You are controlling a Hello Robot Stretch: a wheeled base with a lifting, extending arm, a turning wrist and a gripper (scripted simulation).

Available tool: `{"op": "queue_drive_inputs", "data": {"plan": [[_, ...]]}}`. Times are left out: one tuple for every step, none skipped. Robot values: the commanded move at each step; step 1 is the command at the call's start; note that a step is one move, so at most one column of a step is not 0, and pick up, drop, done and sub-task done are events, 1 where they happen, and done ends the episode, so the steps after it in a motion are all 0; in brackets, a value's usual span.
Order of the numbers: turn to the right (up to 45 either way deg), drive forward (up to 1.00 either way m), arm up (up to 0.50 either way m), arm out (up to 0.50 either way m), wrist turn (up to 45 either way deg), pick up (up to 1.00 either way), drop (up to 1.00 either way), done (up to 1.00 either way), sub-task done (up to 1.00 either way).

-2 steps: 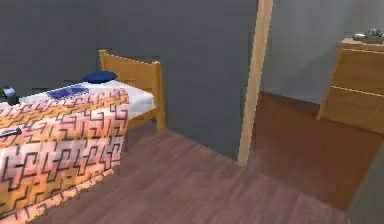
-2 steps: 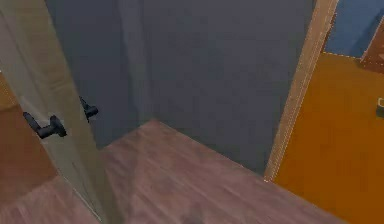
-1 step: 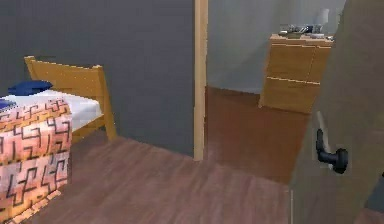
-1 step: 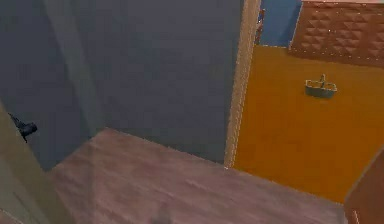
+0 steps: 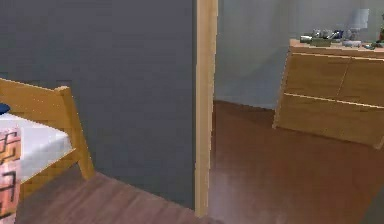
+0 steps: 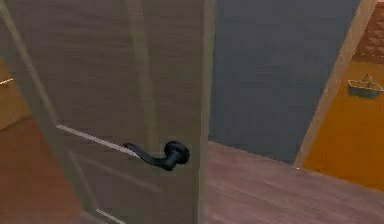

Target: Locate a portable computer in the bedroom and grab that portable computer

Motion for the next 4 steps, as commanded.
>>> {"op": "queue_drive_inputs", "data": {"plan": [[18.0,0.0,0.0,0.0,0.0,0.0,0.0,0.0,0.0],[0.0,1.0,0.0,0.0,0.0,0.0,0.0,0.0,0.0],[12.0,0.0,0.0,0.0,0.0,0.0,0.0,0.0,0.0],[0.0,0.2,0.0,0.0,0.0,0.0,0.0,0.0,0.0]]}}
